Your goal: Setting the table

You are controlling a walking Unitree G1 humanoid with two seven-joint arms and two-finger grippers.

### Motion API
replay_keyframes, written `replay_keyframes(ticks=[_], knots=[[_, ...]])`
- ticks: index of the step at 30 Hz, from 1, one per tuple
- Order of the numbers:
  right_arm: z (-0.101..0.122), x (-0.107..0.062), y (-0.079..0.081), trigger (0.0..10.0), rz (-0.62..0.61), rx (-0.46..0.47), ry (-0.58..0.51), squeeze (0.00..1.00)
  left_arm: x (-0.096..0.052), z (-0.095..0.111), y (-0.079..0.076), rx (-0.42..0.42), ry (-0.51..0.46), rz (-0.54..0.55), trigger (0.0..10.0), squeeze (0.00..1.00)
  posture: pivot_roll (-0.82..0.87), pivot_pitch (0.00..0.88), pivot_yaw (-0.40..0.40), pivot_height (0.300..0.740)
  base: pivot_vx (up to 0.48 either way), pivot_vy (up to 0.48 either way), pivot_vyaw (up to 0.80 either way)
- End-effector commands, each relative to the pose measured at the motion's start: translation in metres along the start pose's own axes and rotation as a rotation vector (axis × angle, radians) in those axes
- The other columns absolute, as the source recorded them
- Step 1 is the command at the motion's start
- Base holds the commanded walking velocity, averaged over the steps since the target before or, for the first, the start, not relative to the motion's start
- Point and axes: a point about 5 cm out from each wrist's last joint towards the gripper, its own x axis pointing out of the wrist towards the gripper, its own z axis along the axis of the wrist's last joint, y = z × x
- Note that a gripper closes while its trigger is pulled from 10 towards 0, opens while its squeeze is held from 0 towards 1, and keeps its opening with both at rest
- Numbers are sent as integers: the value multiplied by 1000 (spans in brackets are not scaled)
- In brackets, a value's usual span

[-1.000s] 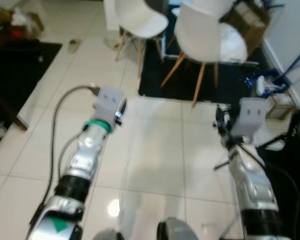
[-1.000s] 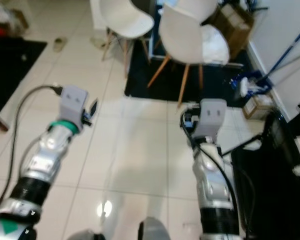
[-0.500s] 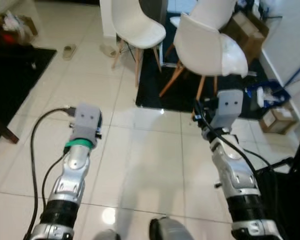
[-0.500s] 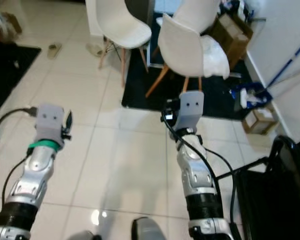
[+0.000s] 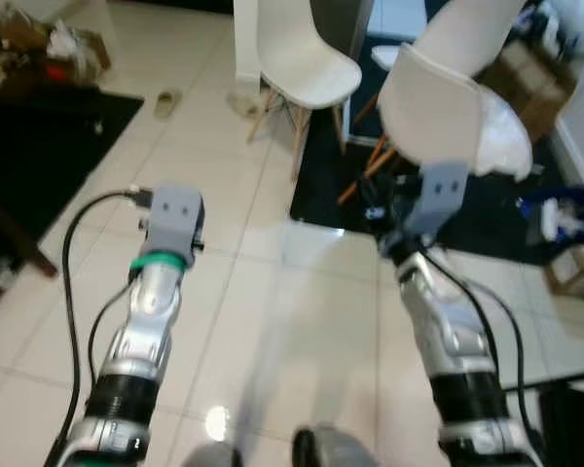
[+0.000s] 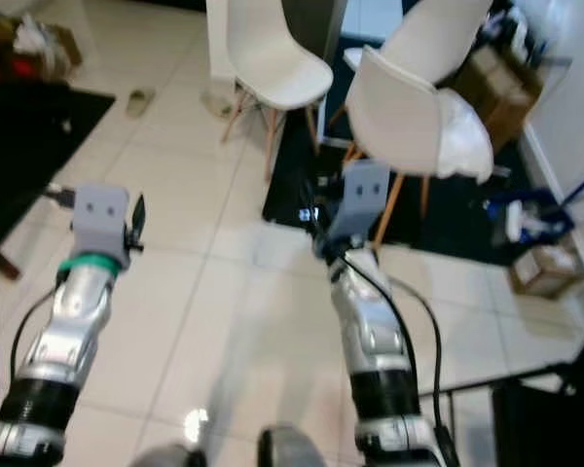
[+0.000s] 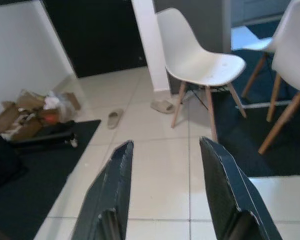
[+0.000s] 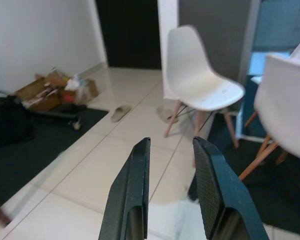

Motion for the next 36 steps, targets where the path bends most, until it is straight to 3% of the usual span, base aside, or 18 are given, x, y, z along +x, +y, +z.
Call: replay_keyframes(ticks=[1,11,36], knots=[[-2,-1,2,10000,5,9,3,0,-2,-4,4,12,16,12,10000,51,-12,0,-20,740,409,0,0],[-3,1,8,10000,43,27,4,0,1,-3,5,11,14,16,10000,51,-9,0,-18,740,408,0,0],[-5,-2,1,10000,29,9,17,0,3,-5,-2,6,19,1,10000,47,-26,0,-20,740,406,0,0]])
